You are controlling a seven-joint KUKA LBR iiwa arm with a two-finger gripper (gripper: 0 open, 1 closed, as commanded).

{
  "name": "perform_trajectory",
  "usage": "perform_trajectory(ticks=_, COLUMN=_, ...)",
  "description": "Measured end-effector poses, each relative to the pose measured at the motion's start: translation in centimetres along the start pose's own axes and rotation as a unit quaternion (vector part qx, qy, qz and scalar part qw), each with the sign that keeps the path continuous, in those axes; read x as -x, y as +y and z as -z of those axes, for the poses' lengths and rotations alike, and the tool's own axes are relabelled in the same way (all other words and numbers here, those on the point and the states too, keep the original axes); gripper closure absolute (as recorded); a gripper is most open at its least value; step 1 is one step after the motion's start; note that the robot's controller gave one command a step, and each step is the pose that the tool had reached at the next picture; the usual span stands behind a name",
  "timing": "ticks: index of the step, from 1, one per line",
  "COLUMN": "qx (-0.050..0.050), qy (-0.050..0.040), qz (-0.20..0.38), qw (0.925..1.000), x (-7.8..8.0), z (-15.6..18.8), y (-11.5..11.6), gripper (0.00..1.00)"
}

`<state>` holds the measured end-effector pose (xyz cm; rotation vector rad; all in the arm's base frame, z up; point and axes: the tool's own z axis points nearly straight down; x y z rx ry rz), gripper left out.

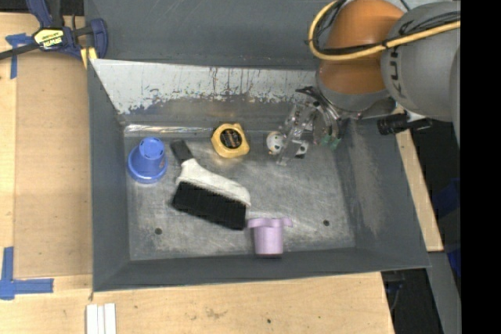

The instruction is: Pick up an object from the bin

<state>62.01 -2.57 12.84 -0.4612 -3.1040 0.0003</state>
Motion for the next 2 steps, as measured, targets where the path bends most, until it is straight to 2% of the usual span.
perform_trajectory(ticks=1, qx=0.000, qy=-0.0016, qz=0.006, qw=1.0000, x=-1.2, z=6.8, y=-0.1, gripper=1.00)
perform_trajectory(ticks=2, qx=0.001, qy=-0.0056, qz=0.008, qw=0.9999, x=-1.2, z=10.1, y=0.0, gripper=1.00)
